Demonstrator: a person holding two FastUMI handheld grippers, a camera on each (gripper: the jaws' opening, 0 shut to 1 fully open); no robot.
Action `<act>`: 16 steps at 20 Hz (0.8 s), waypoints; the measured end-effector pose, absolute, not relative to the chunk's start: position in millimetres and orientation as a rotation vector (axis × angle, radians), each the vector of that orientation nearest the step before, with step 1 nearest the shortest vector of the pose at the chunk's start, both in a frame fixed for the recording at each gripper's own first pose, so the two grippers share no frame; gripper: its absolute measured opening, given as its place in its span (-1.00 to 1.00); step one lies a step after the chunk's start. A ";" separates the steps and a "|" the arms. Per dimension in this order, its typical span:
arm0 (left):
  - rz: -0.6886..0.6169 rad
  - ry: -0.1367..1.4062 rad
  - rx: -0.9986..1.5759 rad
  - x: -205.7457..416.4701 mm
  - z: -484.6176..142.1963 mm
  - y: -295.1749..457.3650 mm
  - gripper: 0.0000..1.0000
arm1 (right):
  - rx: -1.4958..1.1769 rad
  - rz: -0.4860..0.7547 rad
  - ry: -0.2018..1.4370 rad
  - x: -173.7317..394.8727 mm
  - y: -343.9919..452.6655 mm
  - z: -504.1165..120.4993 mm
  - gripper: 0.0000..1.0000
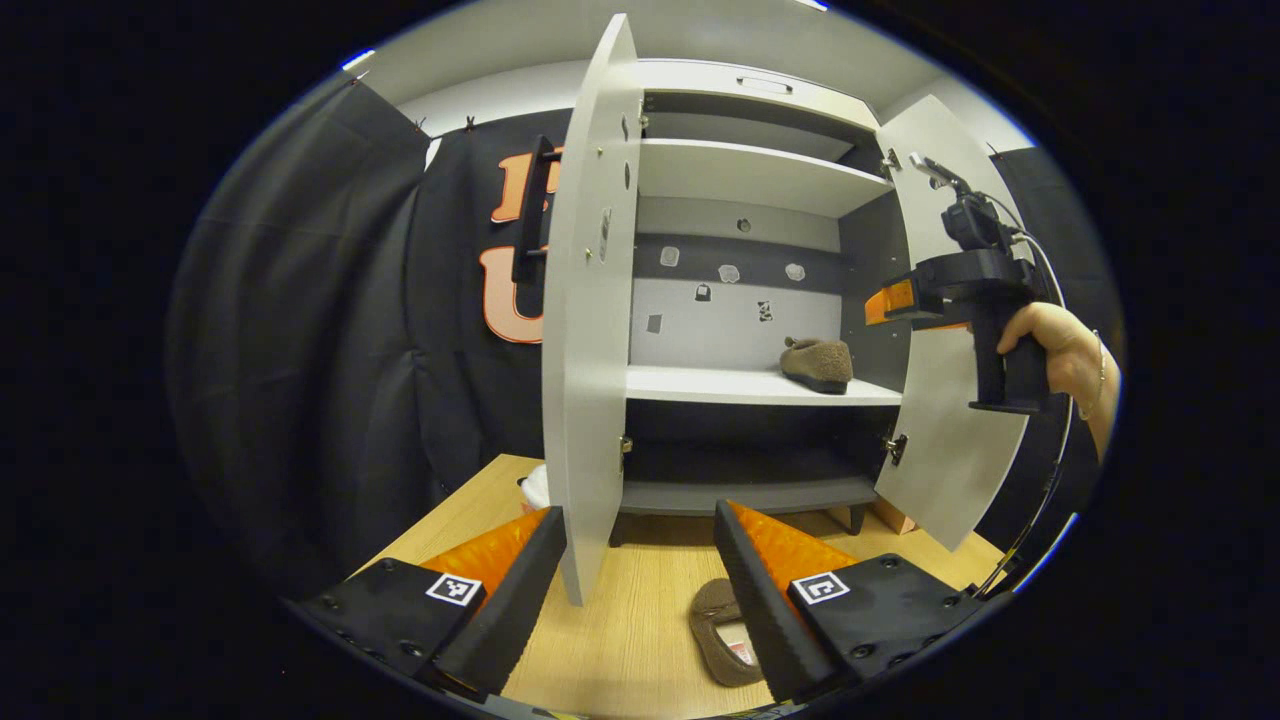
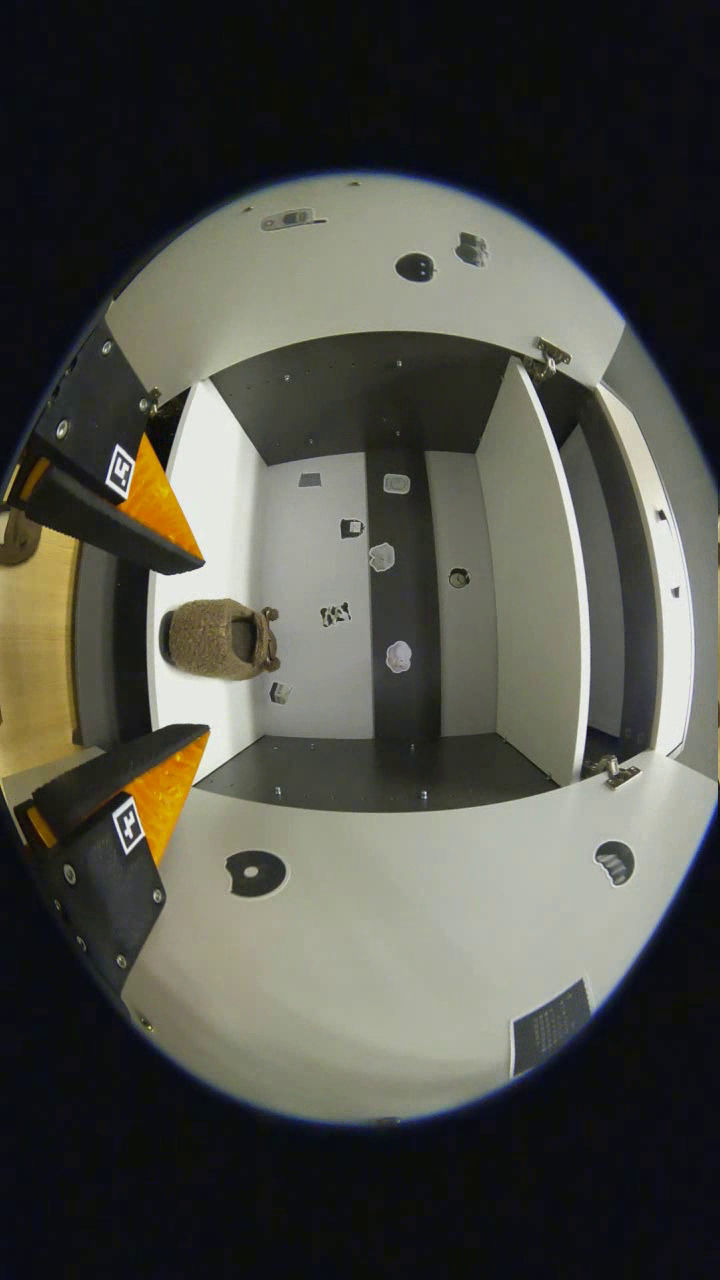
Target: Grab one shoe with the right hand and put it into the shoe cabinet, grab the other shoe with the left hand and put it into the shoe cabinet; then close the right door with the right hand and the left door with the left hand.
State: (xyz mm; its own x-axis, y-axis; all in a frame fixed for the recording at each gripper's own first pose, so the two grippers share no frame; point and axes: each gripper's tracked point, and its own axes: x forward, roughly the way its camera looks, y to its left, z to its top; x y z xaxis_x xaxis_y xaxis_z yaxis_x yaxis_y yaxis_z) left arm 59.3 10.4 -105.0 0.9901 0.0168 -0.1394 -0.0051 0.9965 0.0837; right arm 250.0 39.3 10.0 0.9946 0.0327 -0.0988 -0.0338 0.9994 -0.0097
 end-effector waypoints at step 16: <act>-0.086 0.627 0.041 89.6 -324.6 -37.2 0.95 | -0.016 0.019 0.037 90.8 -17.0 5.3 0.85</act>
